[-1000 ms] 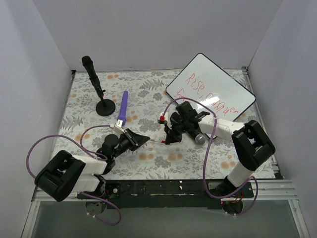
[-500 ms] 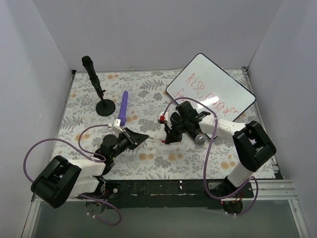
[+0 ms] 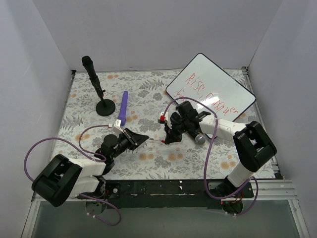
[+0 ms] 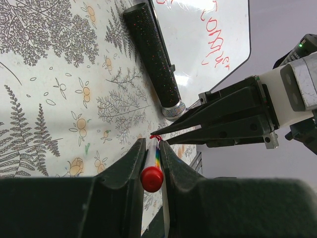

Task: Write a sentence on the whiteboard
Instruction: Insert the whiteboard marker without the cap into the pen cap.

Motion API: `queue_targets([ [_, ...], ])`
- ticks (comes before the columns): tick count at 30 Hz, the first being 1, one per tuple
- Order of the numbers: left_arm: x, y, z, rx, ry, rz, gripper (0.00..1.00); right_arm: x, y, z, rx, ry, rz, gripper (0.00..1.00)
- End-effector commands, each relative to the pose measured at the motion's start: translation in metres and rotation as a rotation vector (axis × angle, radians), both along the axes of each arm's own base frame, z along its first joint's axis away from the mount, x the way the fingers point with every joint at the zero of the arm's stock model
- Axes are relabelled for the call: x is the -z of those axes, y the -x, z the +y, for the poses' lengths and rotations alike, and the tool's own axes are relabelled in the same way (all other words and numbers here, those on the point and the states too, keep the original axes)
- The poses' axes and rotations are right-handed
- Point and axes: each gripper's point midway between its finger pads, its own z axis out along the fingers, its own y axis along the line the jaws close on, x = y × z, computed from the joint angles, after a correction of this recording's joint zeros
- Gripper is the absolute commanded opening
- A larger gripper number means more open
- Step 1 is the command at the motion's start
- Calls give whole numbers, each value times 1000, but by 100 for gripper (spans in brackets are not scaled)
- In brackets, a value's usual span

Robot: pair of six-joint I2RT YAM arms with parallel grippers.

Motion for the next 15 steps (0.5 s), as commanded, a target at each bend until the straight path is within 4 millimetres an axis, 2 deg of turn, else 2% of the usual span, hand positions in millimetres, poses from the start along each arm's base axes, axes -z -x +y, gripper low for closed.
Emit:
queue_targets([
  [1,-8,-3,-2,6,5,-33,0,-17,0,5,-21,-48,-25,1],
  [15,-8,-1,-7,34,16,-30,0,-16,-1,10,-32,-46,-21,1],
])
